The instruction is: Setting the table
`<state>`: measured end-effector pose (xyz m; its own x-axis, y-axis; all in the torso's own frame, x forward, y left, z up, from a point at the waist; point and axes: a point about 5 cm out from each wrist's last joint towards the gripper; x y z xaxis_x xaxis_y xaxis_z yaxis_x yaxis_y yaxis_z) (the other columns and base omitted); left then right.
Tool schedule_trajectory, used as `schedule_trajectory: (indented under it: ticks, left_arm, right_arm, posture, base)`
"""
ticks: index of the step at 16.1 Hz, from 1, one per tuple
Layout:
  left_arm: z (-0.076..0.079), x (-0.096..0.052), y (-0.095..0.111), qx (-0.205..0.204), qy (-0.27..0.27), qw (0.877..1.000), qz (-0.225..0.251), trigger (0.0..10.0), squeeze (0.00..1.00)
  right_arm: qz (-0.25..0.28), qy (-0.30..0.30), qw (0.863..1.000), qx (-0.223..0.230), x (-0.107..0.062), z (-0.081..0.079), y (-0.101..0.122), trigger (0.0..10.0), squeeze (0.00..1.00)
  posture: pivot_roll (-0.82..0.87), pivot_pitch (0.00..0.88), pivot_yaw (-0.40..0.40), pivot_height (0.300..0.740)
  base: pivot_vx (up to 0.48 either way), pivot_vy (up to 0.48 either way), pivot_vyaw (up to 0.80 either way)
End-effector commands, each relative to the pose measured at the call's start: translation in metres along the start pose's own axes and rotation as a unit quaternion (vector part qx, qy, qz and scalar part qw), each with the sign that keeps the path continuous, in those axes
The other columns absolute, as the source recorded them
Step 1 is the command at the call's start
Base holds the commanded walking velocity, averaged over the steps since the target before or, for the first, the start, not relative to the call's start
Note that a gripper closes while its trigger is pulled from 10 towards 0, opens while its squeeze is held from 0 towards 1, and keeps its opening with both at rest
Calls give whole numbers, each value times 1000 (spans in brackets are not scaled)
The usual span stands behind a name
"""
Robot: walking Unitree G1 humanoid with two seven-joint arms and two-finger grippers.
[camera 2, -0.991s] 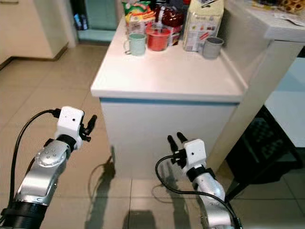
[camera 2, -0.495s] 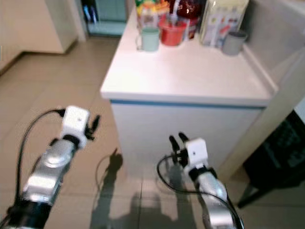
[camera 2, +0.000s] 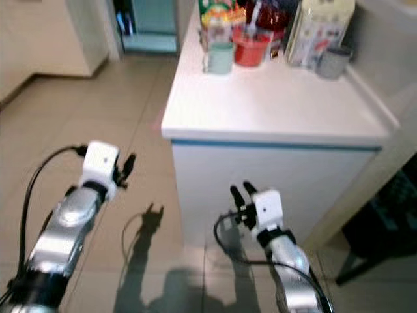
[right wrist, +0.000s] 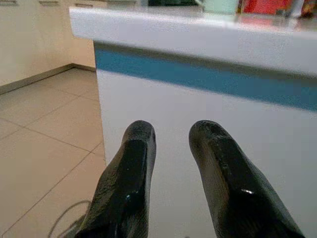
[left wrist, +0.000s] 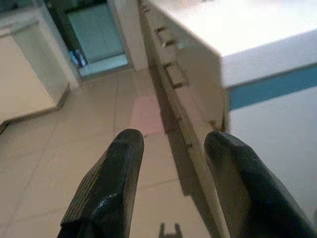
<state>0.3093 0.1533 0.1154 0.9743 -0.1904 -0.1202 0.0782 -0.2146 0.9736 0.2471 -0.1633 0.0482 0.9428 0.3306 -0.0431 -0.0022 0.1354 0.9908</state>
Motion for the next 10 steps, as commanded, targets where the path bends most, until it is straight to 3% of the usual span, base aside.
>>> schedule_trajectory:
  ticks: [1, 10]
  left_arm:
    - [0, -1, -2, 4, -8, 1000, -5, 10000, 0]
    - [1, 0, -1, -2, -16, 1000, -1, 10000, 0]
  right_arm:
    - [5, 1, 1000, -3, 2, 0, 4, 10000, 0]
    - [5, -2, 1000, 0, 1, 0, 4, 10000, 0]
  posture:
    - [18, 0, 17, 740]
    - [17, 0, 20, 740]
  base:
    - [461, 0, 0]
    - [456, 0, 0]
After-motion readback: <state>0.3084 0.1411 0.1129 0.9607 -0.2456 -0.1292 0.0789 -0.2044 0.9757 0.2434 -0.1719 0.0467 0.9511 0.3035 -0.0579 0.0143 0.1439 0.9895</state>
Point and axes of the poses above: a point about 5 cm out from each wrist's last joint towards the gripper, its own x axis pointing out of the wrist towards the gripper, its own y axis along the axis of the wrist's last joint, z = x × y, and after that the axes turned 3 degrees about -x, right-handed
